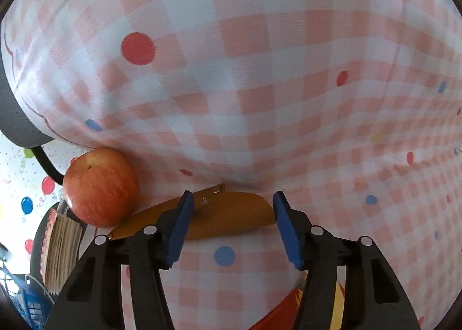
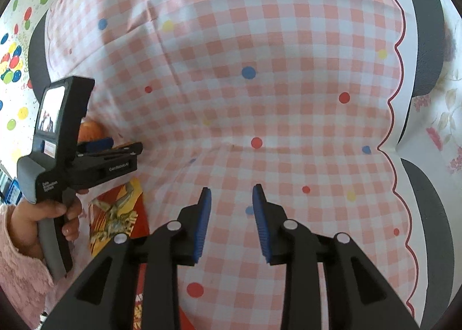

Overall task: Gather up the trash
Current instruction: 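Move the left gripper toward the brown wooden semicircle piece on the seat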

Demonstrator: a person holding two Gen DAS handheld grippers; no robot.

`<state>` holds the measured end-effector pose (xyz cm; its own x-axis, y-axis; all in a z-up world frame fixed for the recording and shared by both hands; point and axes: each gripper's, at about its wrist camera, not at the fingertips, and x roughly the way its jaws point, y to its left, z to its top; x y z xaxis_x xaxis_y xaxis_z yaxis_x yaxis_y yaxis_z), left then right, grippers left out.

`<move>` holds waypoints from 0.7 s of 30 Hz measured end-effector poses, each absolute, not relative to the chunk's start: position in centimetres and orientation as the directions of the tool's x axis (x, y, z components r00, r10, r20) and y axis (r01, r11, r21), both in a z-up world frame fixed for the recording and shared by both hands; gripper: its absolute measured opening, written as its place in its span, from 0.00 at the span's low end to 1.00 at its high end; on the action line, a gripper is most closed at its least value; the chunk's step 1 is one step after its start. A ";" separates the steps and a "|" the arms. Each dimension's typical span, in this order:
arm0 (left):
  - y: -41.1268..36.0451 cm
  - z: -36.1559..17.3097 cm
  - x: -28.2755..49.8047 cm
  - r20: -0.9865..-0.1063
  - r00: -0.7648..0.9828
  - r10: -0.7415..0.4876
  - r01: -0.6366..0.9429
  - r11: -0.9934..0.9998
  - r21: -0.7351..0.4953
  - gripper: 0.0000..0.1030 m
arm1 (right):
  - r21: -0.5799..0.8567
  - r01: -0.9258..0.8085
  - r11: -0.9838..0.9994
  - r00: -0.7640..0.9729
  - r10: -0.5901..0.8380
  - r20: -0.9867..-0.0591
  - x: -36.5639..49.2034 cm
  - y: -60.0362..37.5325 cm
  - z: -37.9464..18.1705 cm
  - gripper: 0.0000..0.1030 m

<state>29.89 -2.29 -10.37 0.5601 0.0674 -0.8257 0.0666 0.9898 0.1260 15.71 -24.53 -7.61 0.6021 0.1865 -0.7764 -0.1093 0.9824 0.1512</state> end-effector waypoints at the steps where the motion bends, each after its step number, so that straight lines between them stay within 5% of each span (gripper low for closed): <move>1: -2.1 -10.3 29.9 -0.829 0.556 0.067 0.062 0.991 0.122 0.54 | 0.153 -0.108 0.982 0.603 0.187 -0.776 15.7 -24.6 -7.5 0.29; 10: 2.9 -9.1 23.0 -0.840 0.535 -0.087 0.135 0.991 -0.017 0.39 | 0.151 -0.123 0.981 0.596 0.195 -0.779 13.8 -23.9 -6.7 0.29; 21: 10.0 -11.4 14.1 -0.839 0.523 -0.154 0.130 0.986 -0.100 0.37 | 0.141 -0.156 0.978 0.587 0.206 -0.783 10.9 -21.6 -6.1 0.29</move>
<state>14.14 10.00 -11.39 0.5226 -0.1541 -0.8385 0.1296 0.9865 -0.1004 10.95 -21.61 -6.10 0.5871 0.2064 -0.7828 -0.1556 0.9777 0.1411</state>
